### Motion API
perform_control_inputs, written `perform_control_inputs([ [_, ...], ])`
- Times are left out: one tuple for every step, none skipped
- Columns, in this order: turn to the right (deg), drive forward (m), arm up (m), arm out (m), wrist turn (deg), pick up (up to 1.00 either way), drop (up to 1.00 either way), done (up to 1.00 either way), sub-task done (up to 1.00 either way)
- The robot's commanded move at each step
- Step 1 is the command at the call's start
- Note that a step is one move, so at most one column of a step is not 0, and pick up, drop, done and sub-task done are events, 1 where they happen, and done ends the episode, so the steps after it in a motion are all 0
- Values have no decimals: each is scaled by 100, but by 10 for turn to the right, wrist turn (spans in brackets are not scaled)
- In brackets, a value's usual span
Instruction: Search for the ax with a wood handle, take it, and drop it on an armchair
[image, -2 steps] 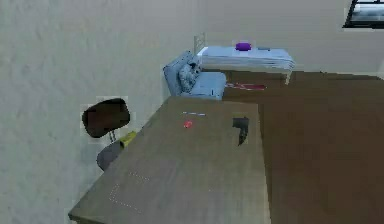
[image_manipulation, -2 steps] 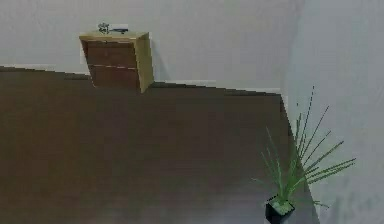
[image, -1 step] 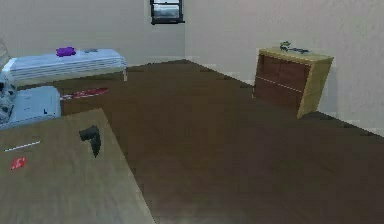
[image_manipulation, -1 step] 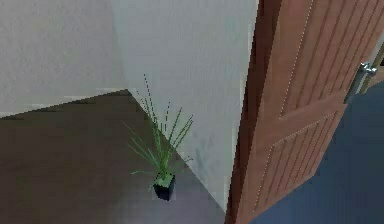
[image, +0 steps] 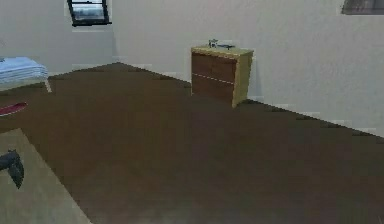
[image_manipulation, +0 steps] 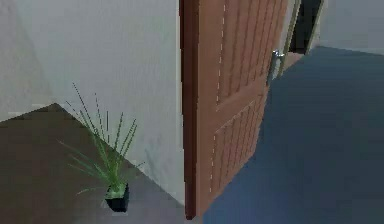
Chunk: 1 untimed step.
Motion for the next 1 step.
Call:
perform_control_inputs([
  [0,50,0,0,0,0,0,0,0],
])
